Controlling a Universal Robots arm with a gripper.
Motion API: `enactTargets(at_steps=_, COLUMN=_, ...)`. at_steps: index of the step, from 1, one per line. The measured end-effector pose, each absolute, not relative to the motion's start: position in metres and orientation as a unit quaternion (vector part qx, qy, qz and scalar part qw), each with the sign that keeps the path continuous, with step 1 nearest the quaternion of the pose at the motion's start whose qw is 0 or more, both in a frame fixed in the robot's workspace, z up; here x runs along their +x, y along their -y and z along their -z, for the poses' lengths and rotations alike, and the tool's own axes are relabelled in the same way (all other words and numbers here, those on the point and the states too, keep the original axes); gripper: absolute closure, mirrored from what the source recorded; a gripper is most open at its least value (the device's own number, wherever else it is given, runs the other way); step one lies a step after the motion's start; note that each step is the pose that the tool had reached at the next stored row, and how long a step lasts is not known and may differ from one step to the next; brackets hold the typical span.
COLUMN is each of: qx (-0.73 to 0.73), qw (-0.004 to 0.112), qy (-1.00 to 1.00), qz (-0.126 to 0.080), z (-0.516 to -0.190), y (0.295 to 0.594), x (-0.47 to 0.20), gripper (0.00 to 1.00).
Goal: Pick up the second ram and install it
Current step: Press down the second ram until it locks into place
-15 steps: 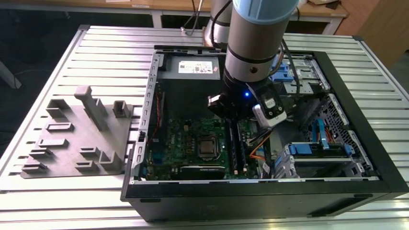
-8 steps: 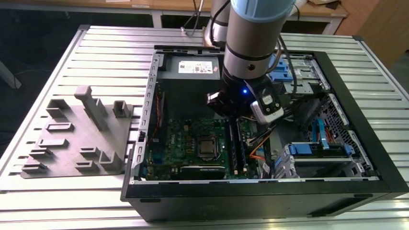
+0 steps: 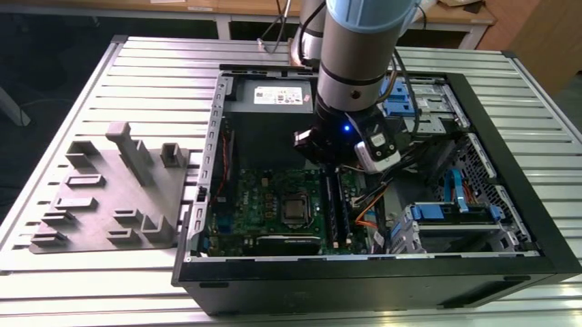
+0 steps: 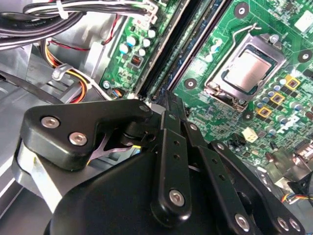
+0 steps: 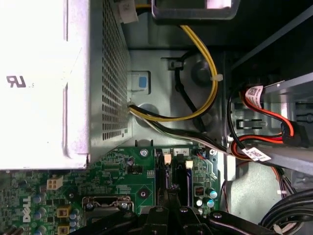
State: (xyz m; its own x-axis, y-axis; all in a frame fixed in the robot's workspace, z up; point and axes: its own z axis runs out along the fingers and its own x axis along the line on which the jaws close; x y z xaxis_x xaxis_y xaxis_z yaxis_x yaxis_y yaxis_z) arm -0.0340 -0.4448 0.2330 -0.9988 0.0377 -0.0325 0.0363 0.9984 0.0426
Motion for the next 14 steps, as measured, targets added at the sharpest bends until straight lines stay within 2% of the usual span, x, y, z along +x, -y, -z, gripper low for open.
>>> enactTargets(at_steps=14, qx=0.019, qw=0.017, qy=-0.999, qz=-0.021, z=-0.23, y=0.4371, x=-0.034, gripper=0.93)
